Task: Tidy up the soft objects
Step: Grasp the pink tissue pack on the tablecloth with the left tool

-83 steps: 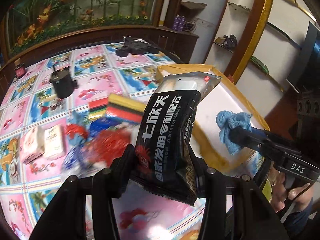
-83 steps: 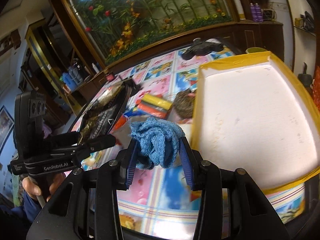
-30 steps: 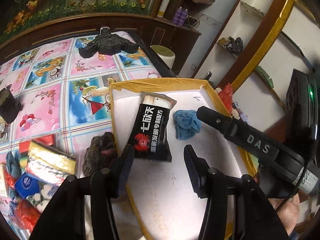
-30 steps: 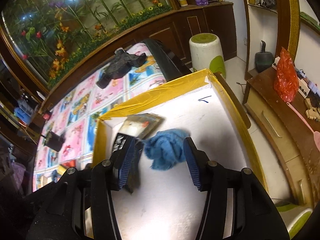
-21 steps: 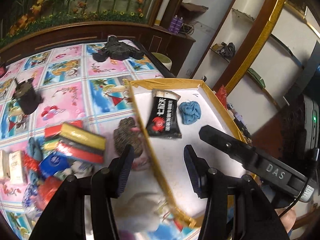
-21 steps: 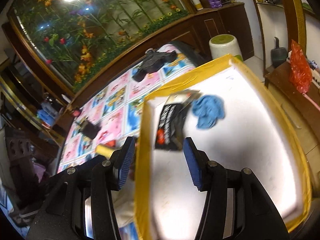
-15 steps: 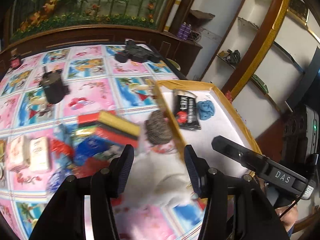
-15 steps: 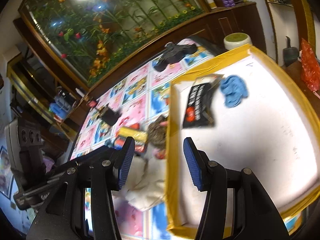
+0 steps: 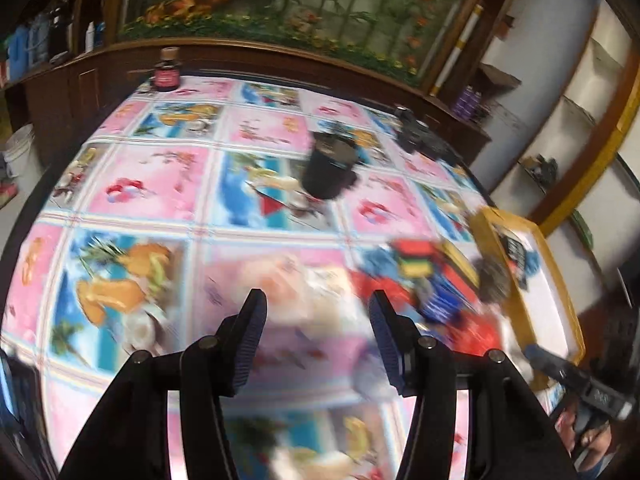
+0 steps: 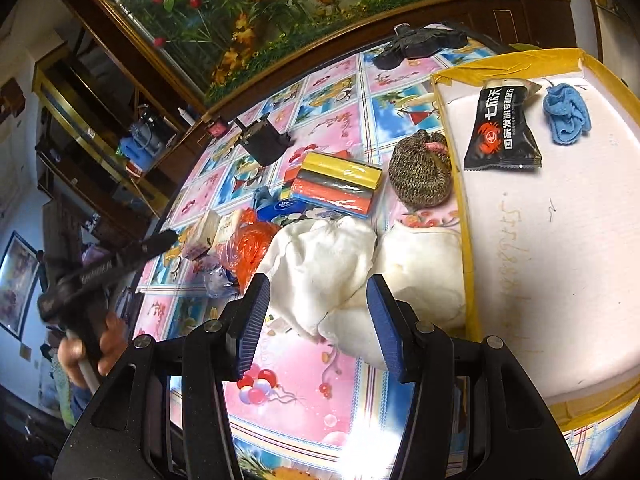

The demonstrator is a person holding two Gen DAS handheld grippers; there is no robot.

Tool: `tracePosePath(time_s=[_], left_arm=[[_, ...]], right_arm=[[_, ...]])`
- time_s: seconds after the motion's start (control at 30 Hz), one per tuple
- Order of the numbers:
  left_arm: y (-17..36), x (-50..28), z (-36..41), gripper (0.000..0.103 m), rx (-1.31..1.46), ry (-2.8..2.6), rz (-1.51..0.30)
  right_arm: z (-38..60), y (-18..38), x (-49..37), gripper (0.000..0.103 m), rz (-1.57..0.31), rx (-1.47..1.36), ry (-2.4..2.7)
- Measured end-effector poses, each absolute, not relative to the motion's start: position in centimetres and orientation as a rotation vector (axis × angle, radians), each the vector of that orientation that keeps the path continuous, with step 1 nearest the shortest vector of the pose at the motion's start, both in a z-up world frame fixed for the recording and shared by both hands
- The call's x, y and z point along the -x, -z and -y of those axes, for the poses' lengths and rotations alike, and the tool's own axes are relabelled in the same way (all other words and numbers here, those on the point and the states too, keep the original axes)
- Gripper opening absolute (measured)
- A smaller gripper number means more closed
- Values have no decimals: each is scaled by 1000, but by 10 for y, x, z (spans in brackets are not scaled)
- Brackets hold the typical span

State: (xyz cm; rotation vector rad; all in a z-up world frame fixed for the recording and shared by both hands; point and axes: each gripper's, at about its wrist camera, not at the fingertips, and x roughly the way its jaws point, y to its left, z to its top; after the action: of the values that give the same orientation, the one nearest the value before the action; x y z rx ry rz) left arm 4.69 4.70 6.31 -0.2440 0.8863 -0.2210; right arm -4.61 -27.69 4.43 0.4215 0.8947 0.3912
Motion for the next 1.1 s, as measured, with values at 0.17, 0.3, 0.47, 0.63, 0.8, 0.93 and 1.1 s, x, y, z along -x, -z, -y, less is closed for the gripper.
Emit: tracePosePath(time_s=[0.17, 0.3, 0.47, 0.63, 0.8, 0.93, 1.1], left_arm=[[-37, -103, -65, 54, 248, 201, -936], [-10, -117, -84, 54, 354, 238, -1029], [-17, -72, -86, 57, 386, 348, -1024], [-19, -9, -73, 69, 349, 441, -1032], [-19, 25, -37, 72, 134, 391, -1009], [-18, 19, -24, 72, 94, 325, -1012], [-8, 9, -14, 72, 66, 208, -1024]], right_arm=[[275, -43, 45, 51, -901, -423, -387], [275, -45, 49, 51, -897, -421, -383], [280, -45, 54, 51, -898, -422, -378], [282, -45, 55, 51, -895, -432, -390], [278, -42, 57, 51, -900, -428, -405], [278, -40, 59, 51, -902, -431, -406], [286, -47, 63, 51, -868, -378, -355]])
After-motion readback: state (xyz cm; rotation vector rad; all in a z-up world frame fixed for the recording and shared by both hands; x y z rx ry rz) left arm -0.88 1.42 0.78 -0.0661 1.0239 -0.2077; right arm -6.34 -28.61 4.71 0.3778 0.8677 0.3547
